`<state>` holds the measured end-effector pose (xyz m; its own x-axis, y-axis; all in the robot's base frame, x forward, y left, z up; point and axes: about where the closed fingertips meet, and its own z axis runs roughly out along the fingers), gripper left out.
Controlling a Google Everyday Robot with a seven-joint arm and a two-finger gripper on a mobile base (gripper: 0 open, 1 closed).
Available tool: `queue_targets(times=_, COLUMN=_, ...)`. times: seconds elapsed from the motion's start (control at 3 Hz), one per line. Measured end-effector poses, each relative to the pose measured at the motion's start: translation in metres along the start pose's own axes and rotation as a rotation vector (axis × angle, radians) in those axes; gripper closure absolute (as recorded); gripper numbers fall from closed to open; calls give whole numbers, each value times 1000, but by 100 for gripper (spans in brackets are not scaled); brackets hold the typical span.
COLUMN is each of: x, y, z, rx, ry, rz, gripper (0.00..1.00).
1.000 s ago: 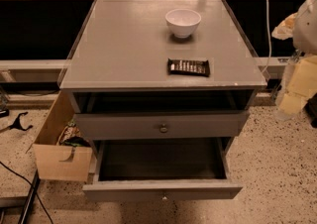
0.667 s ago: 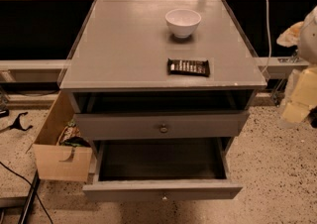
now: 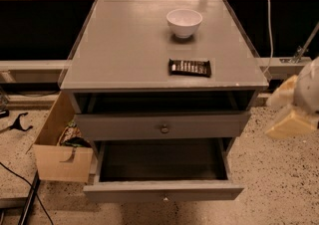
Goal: Close middle drawer
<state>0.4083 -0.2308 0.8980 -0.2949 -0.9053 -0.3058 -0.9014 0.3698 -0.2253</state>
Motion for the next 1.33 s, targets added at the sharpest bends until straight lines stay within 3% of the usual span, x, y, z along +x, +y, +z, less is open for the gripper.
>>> queue_targets(times=0.33, x=12, y=16, z=31, rx=-20, ry=-29, rz=25, gripper=72)
queue_targets(times=0.67, x=26, y=46, z=85, rx=-60, ry=-80, rz=44, gripper=100)
queue_targets(times=1.33, x=37, y=91, z=168, rx=-147, ry=-125, rz=54, gripper=100)
